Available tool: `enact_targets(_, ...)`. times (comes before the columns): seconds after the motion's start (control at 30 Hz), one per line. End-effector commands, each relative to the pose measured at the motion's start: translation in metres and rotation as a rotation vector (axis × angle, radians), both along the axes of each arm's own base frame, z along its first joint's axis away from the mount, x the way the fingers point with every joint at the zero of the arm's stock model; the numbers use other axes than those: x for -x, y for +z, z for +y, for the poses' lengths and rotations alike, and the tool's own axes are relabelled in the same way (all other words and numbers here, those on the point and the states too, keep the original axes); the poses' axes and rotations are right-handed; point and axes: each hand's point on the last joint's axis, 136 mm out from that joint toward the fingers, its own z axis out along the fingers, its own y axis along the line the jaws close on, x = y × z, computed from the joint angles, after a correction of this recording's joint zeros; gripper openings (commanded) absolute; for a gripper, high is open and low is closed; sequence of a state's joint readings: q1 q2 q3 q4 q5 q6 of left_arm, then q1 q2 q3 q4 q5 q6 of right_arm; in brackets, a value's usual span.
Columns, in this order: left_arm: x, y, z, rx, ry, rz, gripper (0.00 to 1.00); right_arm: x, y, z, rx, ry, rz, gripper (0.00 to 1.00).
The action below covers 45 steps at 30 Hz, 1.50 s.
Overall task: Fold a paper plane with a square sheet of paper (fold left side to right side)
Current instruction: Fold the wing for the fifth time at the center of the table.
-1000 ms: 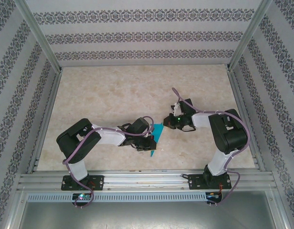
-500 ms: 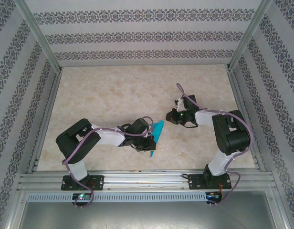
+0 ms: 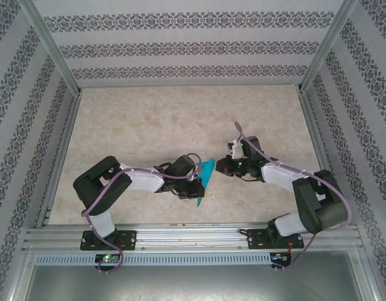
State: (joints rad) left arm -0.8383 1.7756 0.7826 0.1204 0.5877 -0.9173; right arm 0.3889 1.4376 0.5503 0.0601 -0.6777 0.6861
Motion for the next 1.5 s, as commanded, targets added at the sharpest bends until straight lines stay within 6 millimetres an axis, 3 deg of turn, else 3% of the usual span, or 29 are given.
enact_targets(0.0, 0.023, -0.034, 0.028, -0.154, 0.009, 0.087, 0.00, 0.007, 0.002, 0.013, -0.020, 0.010, -0.004, 0.00)
enact_targets(0.33, 0.023, -0.033, 0.027, -0.153, 0.006, 0.087, 0.00, 0.013, -0.017, 0.034, 0.012, 0.068, 0.027, 0.00)
enact_targets(0.63, 0.024, -0.033, 0.028, -0.153, 0.007, 0.089, 0.00, 0.007, -0.028, 0.040, 0.032, 0.074, 0.051, 0.00)
enact_targets(0.97, 0.024, -0.034, 0.029, -0.154, 0.007, 0.090, 0.00, 0.001, -0.043, 0.037, 0.095, 0.072, 0.071, 0.00)
enact_targets(1.2, 0.024, -0.032, 0.028, -0.147, 0.011, 0.088, 0.00, 0.012, -0.066, 0.022, 0.171, 0.031, 0.169, 0.00)
enact_targets(1.47, 0.010, 0.002, 0.007, -0.039, 0.002, 0.020, 0.06, 0.022, -0.083, 0.007, 0.177, -0.004, 0.254, 0.00)
